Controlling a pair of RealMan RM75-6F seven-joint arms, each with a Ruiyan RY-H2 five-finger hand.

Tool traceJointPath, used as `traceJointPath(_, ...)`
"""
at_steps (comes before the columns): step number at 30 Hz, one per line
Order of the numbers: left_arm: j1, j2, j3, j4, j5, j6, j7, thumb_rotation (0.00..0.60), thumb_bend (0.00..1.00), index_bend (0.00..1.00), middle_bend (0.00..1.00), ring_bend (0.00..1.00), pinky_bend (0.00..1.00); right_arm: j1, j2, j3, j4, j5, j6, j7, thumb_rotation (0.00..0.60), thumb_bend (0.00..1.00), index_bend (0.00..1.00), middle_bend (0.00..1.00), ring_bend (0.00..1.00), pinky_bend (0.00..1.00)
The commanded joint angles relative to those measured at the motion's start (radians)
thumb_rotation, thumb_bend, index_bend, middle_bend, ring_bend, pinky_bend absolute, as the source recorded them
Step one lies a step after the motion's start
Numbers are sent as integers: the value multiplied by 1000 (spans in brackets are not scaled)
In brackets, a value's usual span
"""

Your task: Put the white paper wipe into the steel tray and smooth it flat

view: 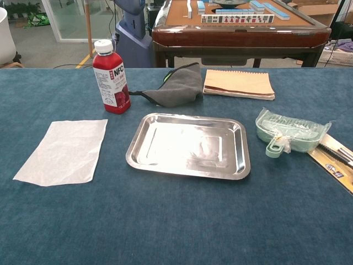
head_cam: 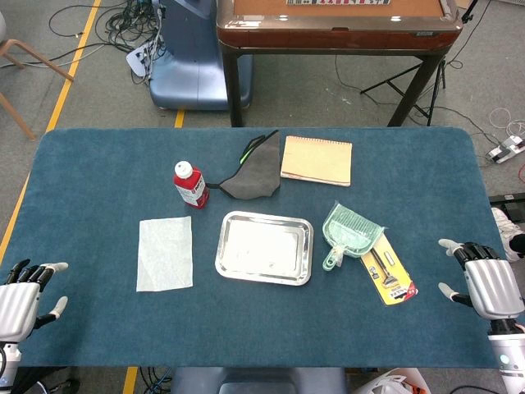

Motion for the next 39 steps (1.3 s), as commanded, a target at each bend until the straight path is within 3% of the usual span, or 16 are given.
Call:
traceJointPath(1,0,-1,1,3,3,0,-3,600,274,294,312,263,101,0,0,0,0,0,1,1,600,70,275,386,284,344)
traceJointPath(11,-36,-28,15,47,51,-45,-54,600,275,304,312,268,101,1,37,28,-29,1,36,-22,600,70,275,386,284,344)
traceJointPath(25,-173,-146,27,211,127,-201,-164,600,275,301,312,268,101,-9,78,34,-77,15,50,-40,600,70,275,386,284,344)
traceJointPath(32,-194,-223,33,291,130,-211,-158,600,251,239,297,260,101,-18,71,26,-72,23,49,-31,600,70,275,386,284,344)
traceJointPath(39,-202,-288,42,351,128,-213,-158,600,221,240,297,259,101,-21,70,23,-69,17,52,-20,600,70,275,386,284,344)
